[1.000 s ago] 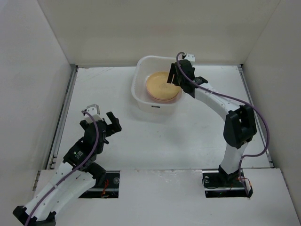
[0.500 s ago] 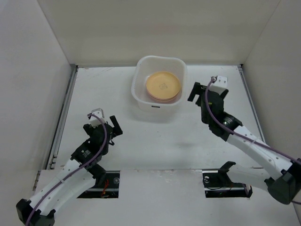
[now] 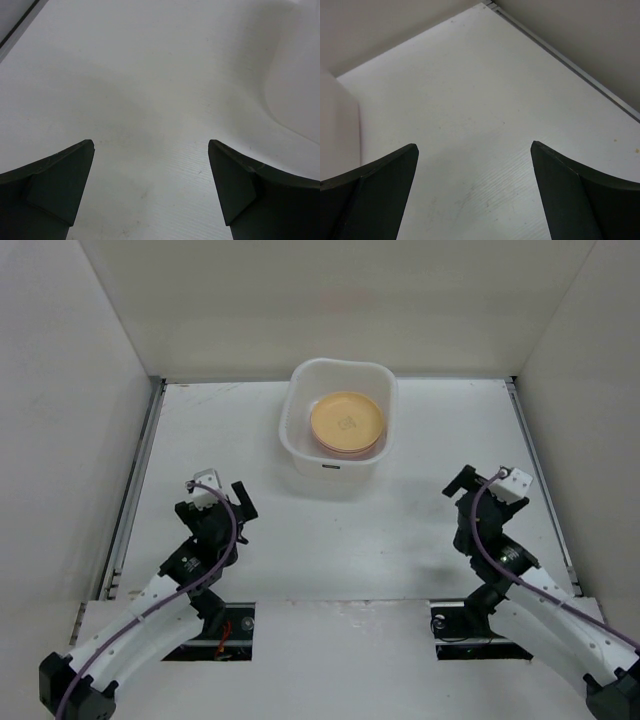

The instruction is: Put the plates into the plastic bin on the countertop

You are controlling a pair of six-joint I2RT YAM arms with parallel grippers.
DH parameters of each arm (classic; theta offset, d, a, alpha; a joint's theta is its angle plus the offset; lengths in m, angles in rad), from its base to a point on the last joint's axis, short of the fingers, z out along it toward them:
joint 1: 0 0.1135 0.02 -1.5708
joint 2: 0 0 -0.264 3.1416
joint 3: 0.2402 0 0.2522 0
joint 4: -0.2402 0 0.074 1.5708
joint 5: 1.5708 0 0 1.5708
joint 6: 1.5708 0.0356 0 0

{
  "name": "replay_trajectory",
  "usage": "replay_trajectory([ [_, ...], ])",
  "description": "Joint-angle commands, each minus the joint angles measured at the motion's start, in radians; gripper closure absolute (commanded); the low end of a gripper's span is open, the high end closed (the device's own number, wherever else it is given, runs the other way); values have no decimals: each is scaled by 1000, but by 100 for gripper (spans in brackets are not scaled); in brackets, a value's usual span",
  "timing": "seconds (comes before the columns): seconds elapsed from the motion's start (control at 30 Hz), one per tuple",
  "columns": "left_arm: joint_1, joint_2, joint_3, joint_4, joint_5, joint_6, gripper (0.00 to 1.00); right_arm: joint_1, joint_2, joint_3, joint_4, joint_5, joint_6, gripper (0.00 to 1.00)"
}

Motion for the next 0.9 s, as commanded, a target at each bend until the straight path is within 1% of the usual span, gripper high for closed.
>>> replay_trajectory([
  [0.0,-15,33,-14,85,-39,38,0,-14,-53,-7,34,-1,20,0],
  [0.1,-34,24,-14,87,-49,41,0,-11,-79,-17,39,-38,28,0],
  [0.23,-37,-6,-24,97,-58,47,0,-23,-21,-1,43,-58,25,0],
  [0.53,-29,40,-1,96,-65,35,0,-18,85,-2,65,-92,72,0],
  [0.77,-29,33,3,88,-65,35,0,-21,50,-10,65,-100,66,0],
  [0.87,-26,53,11,79,-67,33,0,-27,53,-7,65,-101,62,0],
])
